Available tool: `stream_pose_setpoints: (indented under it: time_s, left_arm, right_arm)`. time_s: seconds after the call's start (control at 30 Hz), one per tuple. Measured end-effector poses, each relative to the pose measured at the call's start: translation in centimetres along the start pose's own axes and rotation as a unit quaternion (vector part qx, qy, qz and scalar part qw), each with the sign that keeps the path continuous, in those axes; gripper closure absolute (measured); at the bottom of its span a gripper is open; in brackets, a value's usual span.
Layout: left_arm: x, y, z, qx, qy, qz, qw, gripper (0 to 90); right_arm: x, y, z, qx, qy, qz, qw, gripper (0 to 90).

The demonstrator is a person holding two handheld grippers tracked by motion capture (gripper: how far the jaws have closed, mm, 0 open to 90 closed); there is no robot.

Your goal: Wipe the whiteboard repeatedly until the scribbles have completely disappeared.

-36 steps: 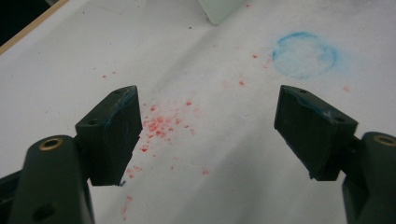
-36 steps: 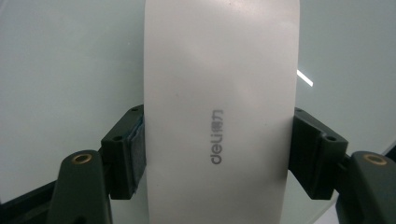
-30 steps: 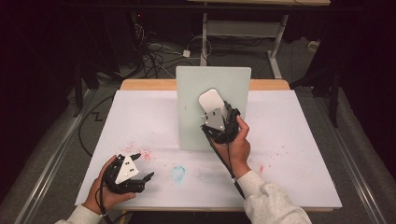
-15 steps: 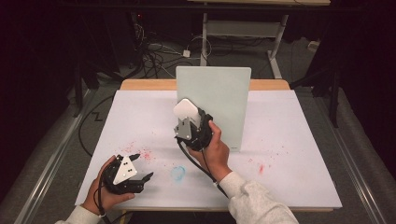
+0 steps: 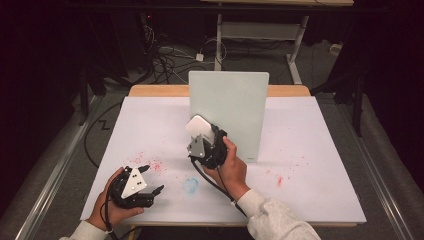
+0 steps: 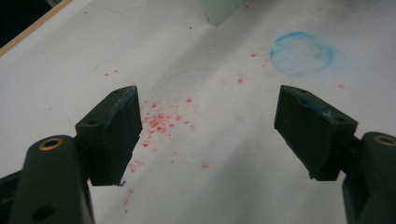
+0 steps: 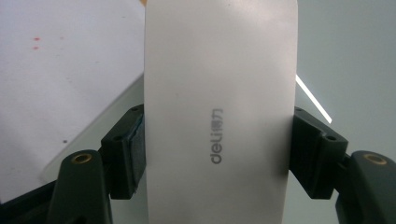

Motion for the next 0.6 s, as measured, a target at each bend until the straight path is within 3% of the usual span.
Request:
stream_pose_setpoints:
  time_s: [0.27,0.43,0.6]
  left_arm:
    - [0.0,0.1,0.0,-0.001,-0.003,-0.001,1.0000,22.5]
    - [0.0,0.0,-0.1,-0.001,-0.003,-0.001,1.0000,22.5]
    - [0.1,0.0,-0.1,-0.001,-0.002,0.000,1.0000,22.5]
  right_arm:
    - [0.5,4.9,-0.1,-0.065,-0.001,-0.039,0.9971,31.1]
    - [0.8,6.2,-0.6,-0.092,0.001,-0.051,0.9944,31.1]
    - [1.4,7.1,-2.2,-0.108,-0.001,-0.052,0.9928,31.0]
Point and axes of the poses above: each handheld gripper's, and its own axes: x roughly backward along the jaws, z roughly out of its top, y roughly to its right, the point moved 10 cm from there along -x, roughly forward along the jaws, and after that the axes turned 7 degrees about y, right-handed, at the moved point
